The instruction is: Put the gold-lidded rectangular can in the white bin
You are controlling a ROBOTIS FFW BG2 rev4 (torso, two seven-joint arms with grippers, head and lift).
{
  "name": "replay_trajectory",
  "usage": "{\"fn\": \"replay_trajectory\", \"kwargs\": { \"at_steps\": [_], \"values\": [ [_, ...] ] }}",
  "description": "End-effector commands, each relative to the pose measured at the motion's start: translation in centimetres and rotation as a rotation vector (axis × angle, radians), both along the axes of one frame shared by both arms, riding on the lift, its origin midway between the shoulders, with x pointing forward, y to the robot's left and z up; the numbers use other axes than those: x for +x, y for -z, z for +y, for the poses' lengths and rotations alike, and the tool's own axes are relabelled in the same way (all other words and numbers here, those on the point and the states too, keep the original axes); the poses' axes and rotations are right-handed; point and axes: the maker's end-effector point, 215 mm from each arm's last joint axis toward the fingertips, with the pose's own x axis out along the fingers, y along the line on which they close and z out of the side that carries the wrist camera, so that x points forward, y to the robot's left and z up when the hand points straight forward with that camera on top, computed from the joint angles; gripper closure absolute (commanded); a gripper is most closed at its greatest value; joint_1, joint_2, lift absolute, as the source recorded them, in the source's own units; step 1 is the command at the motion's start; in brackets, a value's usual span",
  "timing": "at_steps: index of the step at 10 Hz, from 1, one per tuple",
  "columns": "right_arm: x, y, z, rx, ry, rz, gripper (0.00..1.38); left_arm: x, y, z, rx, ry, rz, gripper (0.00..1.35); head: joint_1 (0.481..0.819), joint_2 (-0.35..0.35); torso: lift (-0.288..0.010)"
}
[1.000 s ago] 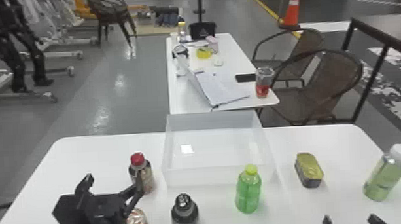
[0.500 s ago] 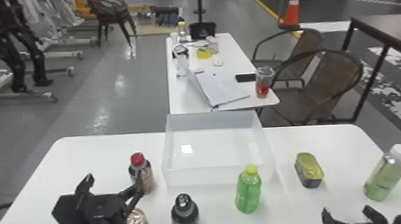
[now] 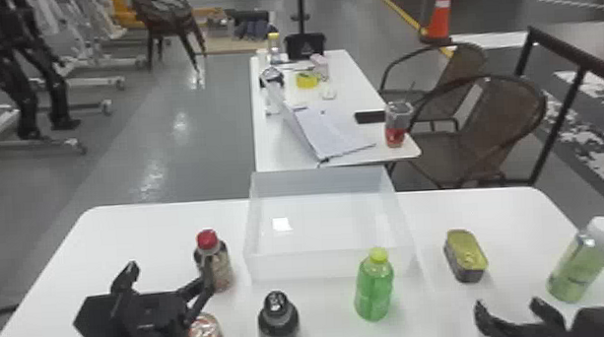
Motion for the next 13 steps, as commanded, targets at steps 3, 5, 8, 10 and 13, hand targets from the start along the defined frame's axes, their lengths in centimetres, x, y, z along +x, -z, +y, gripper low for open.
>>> {"fn": "replay_trajectory", "kwargs": {
  "at_steps": [3, 5, 8, 10, 13],
  "values": [
    [1.8, 0.0, 0.3, -0.017, -0.008, 0.005, 0.12, 0.1, -0.4, 0.0, -0.001, 0.001, -0.012, 0.10, 0.549, 0.000, -0.100],
    [2.8, 0.7, 0.4, -0.045, -0.025, 0.046, 0.12, 0.0, -0.9, -0.1, -0.008, 0.002, -0.033, 0.10, 0.549, 0.000, -0.100],
    [4.7, 0.1, 1.1, -0.063, -0.057, 0.049, 0.09, -0.2, -1.1, 0.1, -0.022, -0.006, -0.056, 0.11, 0.549, 0.000, -0.100],
    [5.3, 0.0, 2.3, -0.061, -0.084, 0.051, 0.06, -0.2, -1.2, 0.3, -0.027, -0.006, -0.058, 0.11, 0.549, 0.000, -0.100],
    [6.6, 0.4, 3.1, -0.052, -0.089, 0.065, 0.06, -0.2, -1.1, 0.4, -0.038, -0.005, -0.056, 0.12, 0.549, 0.000, -0.100]
  ]
}}
